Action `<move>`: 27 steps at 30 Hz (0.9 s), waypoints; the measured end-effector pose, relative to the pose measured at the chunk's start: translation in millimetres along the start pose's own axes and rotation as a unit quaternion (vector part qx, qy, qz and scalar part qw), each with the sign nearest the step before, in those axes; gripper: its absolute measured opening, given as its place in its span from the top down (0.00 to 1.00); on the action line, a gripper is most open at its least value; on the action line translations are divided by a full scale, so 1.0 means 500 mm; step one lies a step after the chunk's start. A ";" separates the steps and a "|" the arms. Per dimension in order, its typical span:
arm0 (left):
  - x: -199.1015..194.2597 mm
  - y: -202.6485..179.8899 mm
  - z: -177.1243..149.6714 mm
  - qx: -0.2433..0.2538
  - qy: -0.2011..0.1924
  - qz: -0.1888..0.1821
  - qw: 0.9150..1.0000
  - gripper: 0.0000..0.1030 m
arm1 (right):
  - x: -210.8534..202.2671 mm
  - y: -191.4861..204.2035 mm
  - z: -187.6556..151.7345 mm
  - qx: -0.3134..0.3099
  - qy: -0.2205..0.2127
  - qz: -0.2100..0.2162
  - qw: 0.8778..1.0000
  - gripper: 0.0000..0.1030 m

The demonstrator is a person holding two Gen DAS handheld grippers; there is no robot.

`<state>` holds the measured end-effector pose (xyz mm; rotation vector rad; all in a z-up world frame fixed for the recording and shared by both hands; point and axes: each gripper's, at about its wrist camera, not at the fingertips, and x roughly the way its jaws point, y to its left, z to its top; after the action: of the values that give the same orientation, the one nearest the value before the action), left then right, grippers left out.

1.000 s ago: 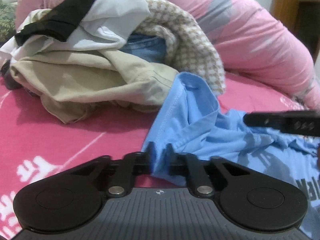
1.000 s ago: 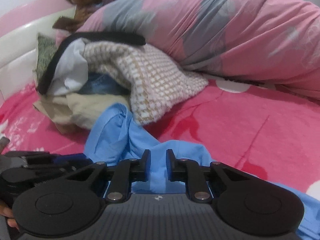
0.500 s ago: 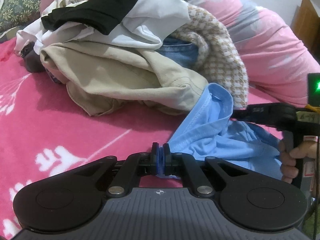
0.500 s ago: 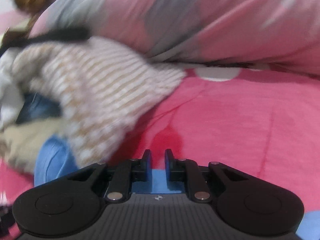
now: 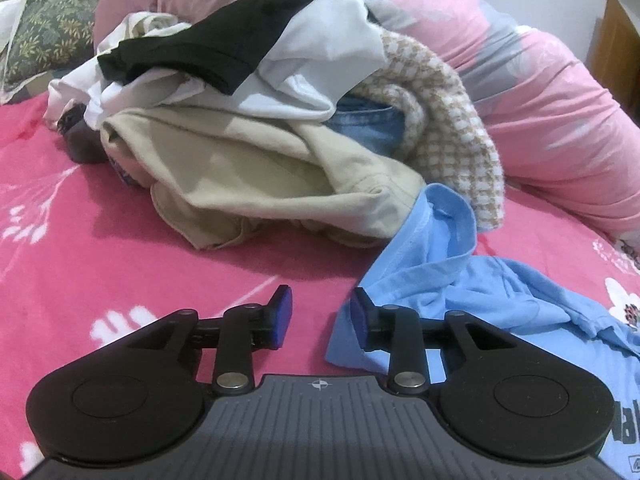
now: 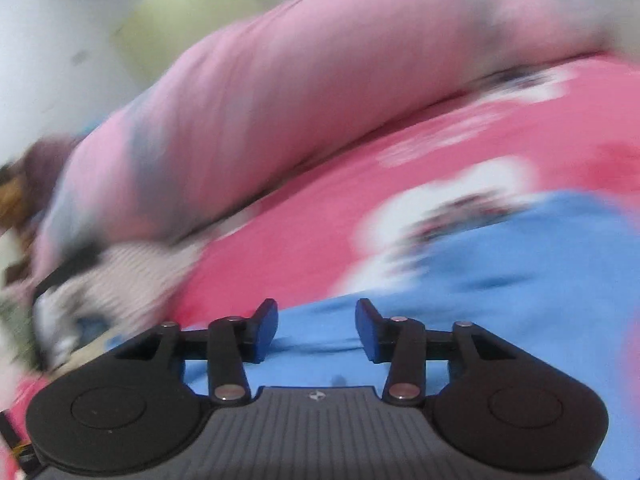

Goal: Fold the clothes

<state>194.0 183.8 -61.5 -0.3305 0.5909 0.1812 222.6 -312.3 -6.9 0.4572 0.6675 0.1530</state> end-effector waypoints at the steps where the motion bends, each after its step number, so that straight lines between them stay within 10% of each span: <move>1: 0.002 0.000 0.000 -0.001 0.002 -0.001 1.000 0.69 | -0.025 -0.049 0.011 0.017 -0.010 -0.032 0.999 0.53; 10: 0.017 0.009 -0.006 -0.020 0.011 -0.025 0.999 0.52 | -0.027 -0.370 0.029 0.221 0.001 -0.098 0.970 0.47; 18: 0.032 0.004 -0.006 -0.043 0.002 -0.046 0.998 0.50 | 0.079 -0.327 0.061 0.176 0.024 -0.009 0.984 0.47; 20: 0.034 0.001 -0.006 -0.050 -0.001 -0.047 0.998 0.54 | 0.108 -0.306 0.072 0.153 0.034 -0.007 0.988 0.48; 23: 0.033 -0.007 -0.009 -0.047 -0.002 -0.044 0.998 0.77 | 0.128 -0.271 0.078 0.101 0.037 -0.026 0.994 0.89; 25: 0.032 -0.011 -0.010 -0.048 -0.001 -0.048 0.998 0.98 | 0.131 -0.250 0.076 0.062 0.034 -0.062 0.996 0.93; 27: 0.026 -0.015 -0.012 -0.055 -0.005 -0.053 0.997 0.99 | 0.119 -0.243 0.077 0.038 0.008 -0.093 0.995 0.94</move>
<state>203.5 175.5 -71.5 -0.4662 0.5543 0.1140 292.4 -417.6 -69.0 0.4650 0.7294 -0.0441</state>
